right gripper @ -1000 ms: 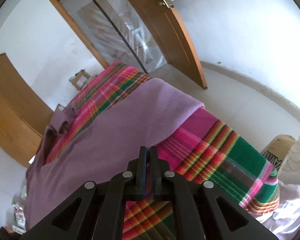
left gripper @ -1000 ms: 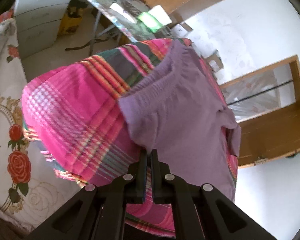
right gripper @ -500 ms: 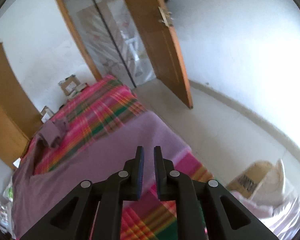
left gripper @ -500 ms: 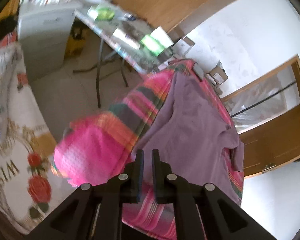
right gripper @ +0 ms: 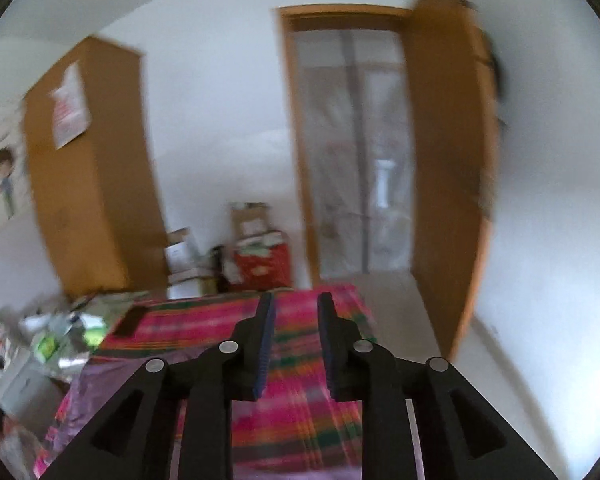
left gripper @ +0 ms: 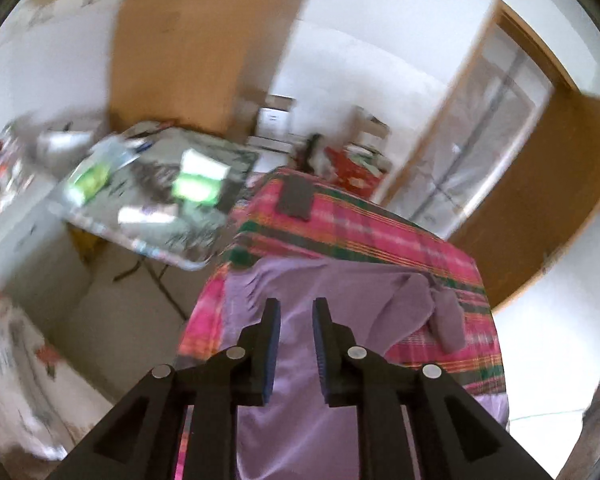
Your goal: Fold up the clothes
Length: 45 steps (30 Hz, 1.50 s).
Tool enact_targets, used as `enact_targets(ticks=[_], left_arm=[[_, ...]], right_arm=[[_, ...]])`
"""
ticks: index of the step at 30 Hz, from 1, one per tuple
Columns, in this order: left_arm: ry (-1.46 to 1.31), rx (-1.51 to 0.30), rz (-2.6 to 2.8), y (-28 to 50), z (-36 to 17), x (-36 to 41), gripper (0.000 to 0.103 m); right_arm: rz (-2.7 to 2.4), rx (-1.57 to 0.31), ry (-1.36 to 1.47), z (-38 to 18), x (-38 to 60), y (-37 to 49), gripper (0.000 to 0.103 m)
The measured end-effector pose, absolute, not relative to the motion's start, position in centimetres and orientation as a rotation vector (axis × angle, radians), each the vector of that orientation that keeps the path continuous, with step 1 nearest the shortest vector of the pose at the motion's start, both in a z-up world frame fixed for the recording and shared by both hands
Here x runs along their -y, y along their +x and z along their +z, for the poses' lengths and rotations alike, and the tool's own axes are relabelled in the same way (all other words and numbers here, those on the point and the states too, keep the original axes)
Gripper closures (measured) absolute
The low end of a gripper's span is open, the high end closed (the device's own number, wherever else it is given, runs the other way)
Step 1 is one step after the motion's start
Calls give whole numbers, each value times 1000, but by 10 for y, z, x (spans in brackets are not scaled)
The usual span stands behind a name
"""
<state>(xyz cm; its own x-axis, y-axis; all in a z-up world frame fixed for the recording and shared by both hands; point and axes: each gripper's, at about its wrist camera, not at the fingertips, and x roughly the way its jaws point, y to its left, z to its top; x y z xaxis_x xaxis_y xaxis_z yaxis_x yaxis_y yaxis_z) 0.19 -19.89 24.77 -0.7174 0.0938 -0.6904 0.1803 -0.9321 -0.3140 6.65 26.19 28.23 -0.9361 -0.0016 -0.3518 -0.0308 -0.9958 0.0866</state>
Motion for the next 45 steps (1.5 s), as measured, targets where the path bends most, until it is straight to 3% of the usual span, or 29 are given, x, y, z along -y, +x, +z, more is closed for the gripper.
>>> enact_targets(ticks=[3, 4, 7, 16, 21, 28, 32, 38, 39, 40, 41, 44, 45], left_arm=[[1198, -479, -2835, -33, 269, 186, 85], [1223, -448, -2856, -47, 274, 181, 81], [1280, -413, -2863, -81, 260, 168, 75], [1700, -250, -2720, -163, 113, 130, 75], [1714, -163, -2707, -190, 81, 121, 75], [1764, -113, -2711, -222, 53, 102, 75], [1804, -145, -2703, -229, 42, 93, 75], [1770, -95, -2708, -235, 36, 88, 75], [1763, -113, -2705, -237, 35, 90, 75], [1760, -124, -2702, -238, 33, 91, 75], [1765, -120, -2698, -239, 31, 90, 75], [1770, -109, -2690, -241, 25, 88, 75], [1763, -97, -2697, -241, 25, 87, 75]], right_arm=[[3132, -101, -594, 306, -238, 26, 81], [3164, -81, -627, 311, -229, 10, 80], [3219, -56, -785, 293, -208, -37, 77], [3196, 21, -1365, 110, -176, -112, 76], [3178, -23, -1499, 45, -180, -125, 58], [3237, 2, -1488, 30, -167, -138, 48], [3178, 64, -1560, 16, -159, -149, 48], [3162, -14, -1623, -3, -161, -153, 48], [3167, -27, -1624, -3, -162, -153, 48], [3170, -20, -1617, -3, -162, -153, 56], [3172, -4, -1608, -3, -162, -153, 78], [3177, 73, -1585, 0, -163, -153, 92], [3177, 69, -1568, 3, -167, -153, 92]])
